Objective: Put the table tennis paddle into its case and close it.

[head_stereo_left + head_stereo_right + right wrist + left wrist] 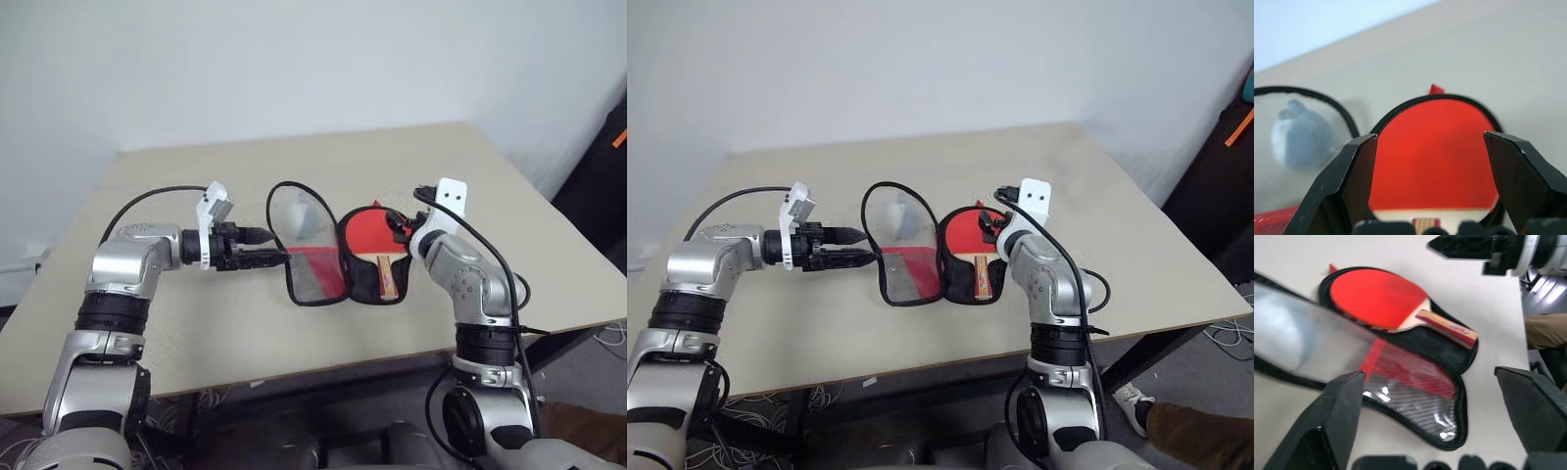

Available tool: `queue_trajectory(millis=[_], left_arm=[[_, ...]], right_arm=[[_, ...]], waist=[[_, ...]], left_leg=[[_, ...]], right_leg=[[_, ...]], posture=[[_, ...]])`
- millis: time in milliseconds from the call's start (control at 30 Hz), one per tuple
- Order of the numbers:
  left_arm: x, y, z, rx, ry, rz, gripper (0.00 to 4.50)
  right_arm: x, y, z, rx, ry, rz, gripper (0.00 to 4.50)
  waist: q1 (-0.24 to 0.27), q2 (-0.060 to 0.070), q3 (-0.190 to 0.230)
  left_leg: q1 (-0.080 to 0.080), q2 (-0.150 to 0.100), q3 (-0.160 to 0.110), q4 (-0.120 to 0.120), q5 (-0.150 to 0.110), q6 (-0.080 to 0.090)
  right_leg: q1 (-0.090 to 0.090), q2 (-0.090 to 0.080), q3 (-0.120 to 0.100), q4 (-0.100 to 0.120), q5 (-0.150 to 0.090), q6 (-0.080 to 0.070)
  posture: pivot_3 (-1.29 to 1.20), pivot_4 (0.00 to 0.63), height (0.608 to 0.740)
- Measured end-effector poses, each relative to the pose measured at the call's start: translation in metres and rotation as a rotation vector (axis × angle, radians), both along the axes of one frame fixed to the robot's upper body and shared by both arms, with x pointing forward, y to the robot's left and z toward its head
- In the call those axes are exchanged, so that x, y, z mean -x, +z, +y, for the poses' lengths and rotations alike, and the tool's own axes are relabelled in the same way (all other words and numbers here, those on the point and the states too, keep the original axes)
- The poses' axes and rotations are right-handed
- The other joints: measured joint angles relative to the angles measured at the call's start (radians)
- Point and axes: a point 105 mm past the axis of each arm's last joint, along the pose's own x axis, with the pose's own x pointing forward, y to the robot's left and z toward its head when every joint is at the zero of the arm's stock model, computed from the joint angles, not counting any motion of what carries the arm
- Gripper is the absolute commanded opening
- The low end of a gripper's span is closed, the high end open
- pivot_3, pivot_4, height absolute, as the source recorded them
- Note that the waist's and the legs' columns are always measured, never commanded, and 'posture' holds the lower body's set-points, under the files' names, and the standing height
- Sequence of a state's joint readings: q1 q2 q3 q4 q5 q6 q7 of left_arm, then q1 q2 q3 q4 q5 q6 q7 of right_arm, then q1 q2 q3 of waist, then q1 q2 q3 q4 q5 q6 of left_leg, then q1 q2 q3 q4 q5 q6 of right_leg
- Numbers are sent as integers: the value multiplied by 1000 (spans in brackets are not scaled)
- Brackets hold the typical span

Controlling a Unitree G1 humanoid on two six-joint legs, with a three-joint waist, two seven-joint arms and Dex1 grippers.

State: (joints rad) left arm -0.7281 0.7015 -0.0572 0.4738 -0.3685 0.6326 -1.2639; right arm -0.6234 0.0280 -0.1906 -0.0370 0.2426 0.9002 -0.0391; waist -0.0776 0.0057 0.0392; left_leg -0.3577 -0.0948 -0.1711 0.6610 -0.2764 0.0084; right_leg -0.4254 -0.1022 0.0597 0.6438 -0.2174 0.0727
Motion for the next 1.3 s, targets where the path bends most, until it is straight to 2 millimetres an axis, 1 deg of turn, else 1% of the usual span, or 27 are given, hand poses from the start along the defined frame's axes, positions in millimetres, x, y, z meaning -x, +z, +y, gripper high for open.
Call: queue_trajectory(millis=[133,267,333,433,500,567,633,733,833,900,933,1000,1100,1167,1233,1300], left_arm=[[-16,2,15,-52,76,-44,4471],[-32,-11,28,-150,151,-83,4471],[-34,-21,27,-209,136,-97,4471],[-33,-34,27,-282,83,-104,4471],[-35,-38,28,-314,84,-104,4471],[-38,-41,25,-342,68,-112,4471],[-40,-45,18,-359,53,-115,4471],[-42,-58,-3,-351,19,-108,4471],[-41,-70,-34,-317,-44,-102,4471],[-40,-73,-53,-281,-77,-97,4471],[-39,-72,-63,-248,-94,-98,4471],[-40,-66,-79,-189,-113,-103,4471],[-43,-56,-95,-99,-109,-97,4471],[-40,-52,-108,-34,-127,-75,4471],[-36,-53,-122,-3,-160,-55,4471],[-34,-53,-132,17,-176,-33,4471]], right_arm=[[0,-3,-3,4,-10,3,3771],[-1,-2,-11,31,-45,-16,3771],[-2,-1,-14,51,-61,-29,3771],[-2,0,-17,83,-79,-44,3771],[-2,-1,-19,87,-90,-44,3771],[-1,-3,-19,86,-90,-40,3771],[-1,-4,-19,86,-89,-38,3771],[-1,-4,-18,86,-91,-41,3771],[-2,-4,-19,83,-104,-48,3771],[-3,-2,-19,57,-114,-64,3771],[-3,1,-19,16,-120,-76,3771],[-3,7,-20,-43,-131,-105,3771],[-4,22,-26,-69,-156,-165,3771],[-5,29,-30,-81,-176,-197,3771],[-5,31,-32,-90,-189,-210,3771],[-4,32,-34,-99,-203,-215,3771]], waist=[[0,0,0],[3,0,0],[4,-1,0],[4,-1,0],[4,-1,0],[4,-1,0],[5,-1,-1],[5,-1,-1],[4,-1,-1],[4,-1,-1],[4,-2,-1],[4,-2,-1],[3,-2,-1],[3,-2,-1],[3,-1,-1],[3,-2,-1]], left_leg=[[0,0,0,0,0,0],[0,0,0,1,0,0],[-1,-1,0,1,0,0],[-1,-1,1,1,0,0],[-1,-1,0,1,0,0],[-1,-1,1,1,0,0],[-1,-1,0,2,0,0],[-1,-2,0,3,0,0],[-1,-2,0,3,0,0],[-2,-1,0,3,0,0],[-2,-1,0,3,0,0],[-2,-1,0,4,0,0],[-2,-1,0,4,0,1],[-1,-1,0,4,0,1],[-2,-1,1,4,0,1],[-1,-2,0,5,0,1]], right_leg=[[0,0,0,0,0,0],[0,0,0,0,0,0],[0,-1,0,0,0,0],[0,0,1,0,0,0],[0,0,0,0,0,0],[0,0,0,0,0,0],[1,-1,0,0,0,0],[1,-1,0,0,1,1],[1,-1,0,0,1,1],[1,-1,0,0,1,2],[1,-1,0,0,1,2],[1,-1,0,0,1,2],[1,-1,1,0,1,2],[1,-1,0,0,1,2],[2,-1,1,0,1,2],[2,-1,1,1,1,2]], posture=[[0,0,740],[0,0,740],[0,0,740],[0,0,740],[0,0,740],[0,0,740],[0,0,740],[0,0,740],[0,0,740],[0,0,740],[0,0,740],[0,0,740],[0,0,740],[0,0,740],[0,0,740],[0,0,740]])
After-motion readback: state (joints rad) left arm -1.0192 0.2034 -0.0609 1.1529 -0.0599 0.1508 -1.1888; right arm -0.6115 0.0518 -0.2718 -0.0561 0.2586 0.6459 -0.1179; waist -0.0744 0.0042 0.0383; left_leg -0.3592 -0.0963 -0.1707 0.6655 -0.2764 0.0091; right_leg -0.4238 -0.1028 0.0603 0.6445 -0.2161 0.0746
